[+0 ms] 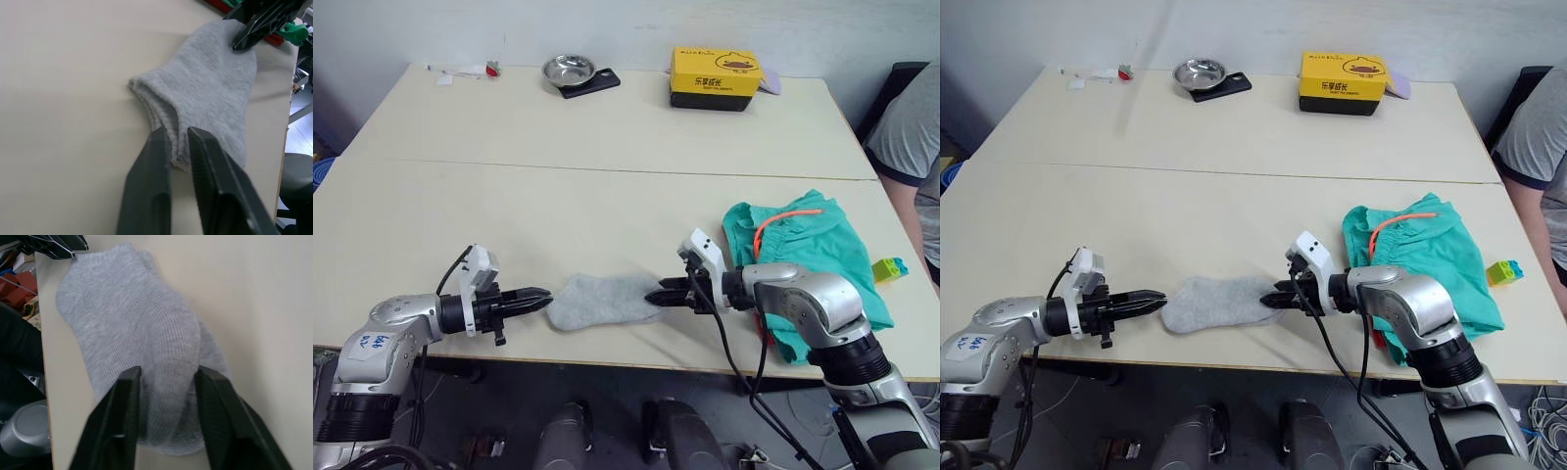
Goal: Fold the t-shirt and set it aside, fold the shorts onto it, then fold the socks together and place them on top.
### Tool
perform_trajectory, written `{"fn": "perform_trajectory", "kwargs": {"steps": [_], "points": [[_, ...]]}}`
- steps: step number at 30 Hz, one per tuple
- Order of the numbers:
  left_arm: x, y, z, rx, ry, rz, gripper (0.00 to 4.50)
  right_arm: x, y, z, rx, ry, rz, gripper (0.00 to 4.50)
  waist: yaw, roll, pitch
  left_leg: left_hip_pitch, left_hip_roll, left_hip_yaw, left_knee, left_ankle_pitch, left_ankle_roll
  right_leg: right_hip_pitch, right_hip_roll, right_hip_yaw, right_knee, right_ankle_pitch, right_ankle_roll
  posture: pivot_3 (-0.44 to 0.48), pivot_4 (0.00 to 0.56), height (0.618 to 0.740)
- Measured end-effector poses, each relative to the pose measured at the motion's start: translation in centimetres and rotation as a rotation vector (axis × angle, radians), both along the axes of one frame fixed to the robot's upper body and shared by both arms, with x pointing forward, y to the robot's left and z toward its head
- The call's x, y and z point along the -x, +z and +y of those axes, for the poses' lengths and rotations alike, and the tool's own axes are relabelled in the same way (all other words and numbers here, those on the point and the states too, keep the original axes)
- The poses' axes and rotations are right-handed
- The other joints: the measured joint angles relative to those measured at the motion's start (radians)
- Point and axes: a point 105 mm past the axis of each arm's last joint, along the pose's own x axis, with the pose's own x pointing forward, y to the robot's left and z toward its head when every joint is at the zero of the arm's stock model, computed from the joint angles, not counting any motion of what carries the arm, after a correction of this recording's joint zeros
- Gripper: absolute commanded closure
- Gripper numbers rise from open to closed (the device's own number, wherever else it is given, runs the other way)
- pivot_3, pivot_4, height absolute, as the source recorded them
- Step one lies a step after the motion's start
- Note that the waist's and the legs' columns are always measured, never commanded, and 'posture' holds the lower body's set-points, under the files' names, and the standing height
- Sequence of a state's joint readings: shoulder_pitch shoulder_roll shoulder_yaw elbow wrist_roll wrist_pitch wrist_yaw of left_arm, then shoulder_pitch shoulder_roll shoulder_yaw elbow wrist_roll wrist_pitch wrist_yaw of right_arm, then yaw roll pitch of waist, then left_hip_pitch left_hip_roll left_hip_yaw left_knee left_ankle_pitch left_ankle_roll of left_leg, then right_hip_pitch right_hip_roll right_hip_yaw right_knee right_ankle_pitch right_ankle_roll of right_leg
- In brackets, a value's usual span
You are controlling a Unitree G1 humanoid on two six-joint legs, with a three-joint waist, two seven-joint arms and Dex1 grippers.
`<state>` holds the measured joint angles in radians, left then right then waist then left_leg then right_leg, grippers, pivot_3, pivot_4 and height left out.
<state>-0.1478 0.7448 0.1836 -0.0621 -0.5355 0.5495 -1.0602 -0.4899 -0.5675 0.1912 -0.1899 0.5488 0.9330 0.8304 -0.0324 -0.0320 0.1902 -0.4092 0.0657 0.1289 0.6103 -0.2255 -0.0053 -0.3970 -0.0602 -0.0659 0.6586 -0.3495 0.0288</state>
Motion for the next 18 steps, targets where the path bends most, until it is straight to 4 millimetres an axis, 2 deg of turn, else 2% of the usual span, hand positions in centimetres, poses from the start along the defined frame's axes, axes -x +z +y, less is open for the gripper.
{"fn": "perform_trajectory", "kwargs": {"steps": [1, 4, 7, 8, 9, 13, 14, 16, 18], "points": [[-0.1, 0.2, 0.2, 0.0, 0.005, -0.016, 2.37, -0.1, 0.3, -0.4, -0.007, -0.003, -0.022, 1.44, 0.001, 0.0, 0.0, 0.0, 0.0, 0.0, 0.0, 0.0, 0.0, 0.0, 0.0, 0.0, 0.0, 0.0, 0.0, 0.0, 0.15, 0.74], [-0.1, 1.9, 0.6, 0.036, 0.002, -0.1, 2.37, -0.3, 2.7, -1.7, -0.094, 0.019, -0.153, 1.44, 0.002, 0.0, 0.0, 0.0, 0.0, 0.001, 0.0, 0.0, 0.0, 0.0, 0.0, 0.0, 0.0, 0.0, 0.0, 0.0, 0.15, 0.74], [0.1, 3.6, -0.2, 0.086, -0.048, -0.158, 2.35, 0.6, 4.4, -1.1, -0.165, 0.108, -0.246, 2.14, 0.001, 0.0, 0.0, 0.0, 0.0, 0.0, 0.0, 0.0, 0.0, 0.0, 0.001, 0.0, 0.0, 0.0, 0.0, 0.0, 0.15, 0.74], [0.1, 4.1, -1.0, 0.094, -0.077, -0.183, 2.75, 1.0, 4.8, -0.3, -0.197, 0.141, -0.272, 2.52, 0.001, 0.0, 0.0, 0.001, 0.001, 0.0, 0.0, 0.0, 0.0, 0.001, 0.001, 0.0, 0.0, 0.0, 0.0, 0.0, 0.15, 0.74], [0.0, 4.3, -1.7, 0.095, -0.103, -0.197, 2.97, 1.3, 4.9, 0.6, -0.221, 0.168, -0.285, 2.89, 0.001, 0.0, 0.0, 0.001, 0.001, 0.0, 0.0, 0.0, 0.0, 0.001, 0.001, 0.0, 0.0, 0.0, 0.0, 0.0, 0.15, 0.74], [-0.1, 2.5, -4.4, 0.054, -0.175, -0.206, 4.28, 1.8, 3.4, 3.6, -0.189, 0.232, -0.351, 4.37, 0.0, 0.0, 0.0, 0.002, 0.0, 0.001, 0.001, 0.0, 0.0, 0.002, 0.001, 0.001, 0.0, 0.0, 0.001, 0.0, 0.15, 0.74], [-0.3, 1.9, -5.0, 0.053, -0.171, -0.206, 4.47, 1.7, 2.8, 4.2, -0.169, 0.236, -0.374, 4.5, 0.001, 0.0, 0.0, 0.002, 0.0, 0.002, 0.001, 0.0, 0.0, 0.002, 0.001, 0.001, 0.0, 0.0, 0.001, 0.0, 0.15, 0.74], [-0.7, 0.2, -6.1, 0.026, -0.16, -0.193, 4.47, 1.7, 1.2, 5.2, -0.103, 0.258, -0.434, 4.5, 0.002, 0.0, 0.0, 0.002, 0.0, 0.002, 0.001, 0.0, 0.0, 0.002, 0.001, 0.001, 0.0, 0.0, 0.001, 0.0, 0.15, 0.74], [-0.8, -1.6, -6.9, -0.023, -0.16, -0.175, 4.47, 1.9, -1.5, 5.2, -0.003, 0.286, -0.459, 4.5, 0.004, 0.0, 0.0, 0.002, 0.0, 0.002, 0.001, 0.0, 0.0, 0.002, 0.001, 0.001, 0.0, 0.0, 0.001, 0.0, 0.15, 0.74]]}}
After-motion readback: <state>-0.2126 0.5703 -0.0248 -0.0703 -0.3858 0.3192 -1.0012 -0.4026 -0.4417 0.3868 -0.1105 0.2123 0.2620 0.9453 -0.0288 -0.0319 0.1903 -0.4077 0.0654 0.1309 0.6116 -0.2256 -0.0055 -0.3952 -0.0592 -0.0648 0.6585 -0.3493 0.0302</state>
